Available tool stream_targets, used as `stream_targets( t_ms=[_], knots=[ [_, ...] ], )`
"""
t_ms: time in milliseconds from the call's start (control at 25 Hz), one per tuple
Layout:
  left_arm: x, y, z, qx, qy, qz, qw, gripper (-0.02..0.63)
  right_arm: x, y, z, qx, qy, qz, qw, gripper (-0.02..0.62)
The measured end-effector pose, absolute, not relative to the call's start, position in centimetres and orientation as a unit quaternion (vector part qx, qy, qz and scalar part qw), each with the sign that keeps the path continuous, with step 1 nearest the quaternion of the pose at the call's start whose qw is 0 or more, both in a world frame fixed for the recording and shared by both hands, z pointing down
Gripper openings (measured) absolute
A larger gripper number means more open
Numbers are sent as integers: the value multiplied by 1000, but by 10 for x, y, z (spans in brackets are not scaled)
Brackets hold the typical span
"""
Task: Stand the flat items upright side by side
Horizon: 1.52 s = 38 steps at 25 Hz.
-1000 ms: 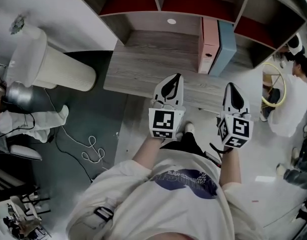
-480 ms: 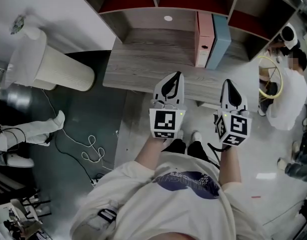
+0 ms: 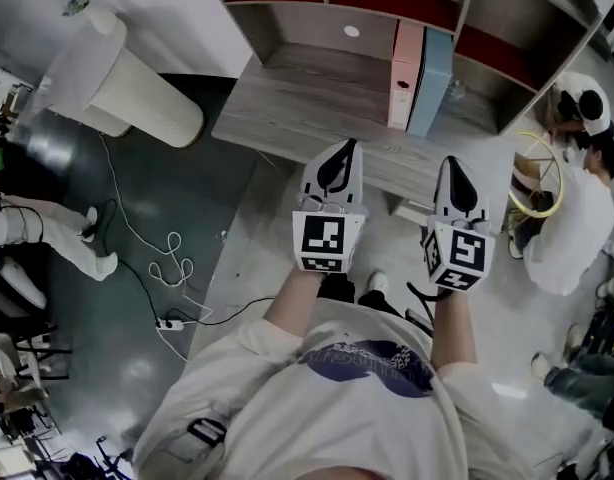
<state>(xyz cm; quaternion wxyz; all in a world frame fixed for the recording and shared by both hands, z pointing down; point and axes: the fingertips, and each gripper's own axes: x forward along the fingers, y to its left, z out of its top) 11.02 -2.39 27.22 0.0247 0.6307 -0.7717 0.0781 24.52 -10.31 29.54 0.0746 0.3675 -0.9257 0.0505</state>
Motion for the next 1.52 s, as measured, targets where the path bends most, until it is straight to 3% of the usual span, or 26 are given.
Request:
stream_targets(
  t_ms=[1520],
  knots=[
    [102, -13, 261, 630, -769, 101, 10, 6, 238, -92, 280, 383, -920, -4, 79, -2]
  ],
)
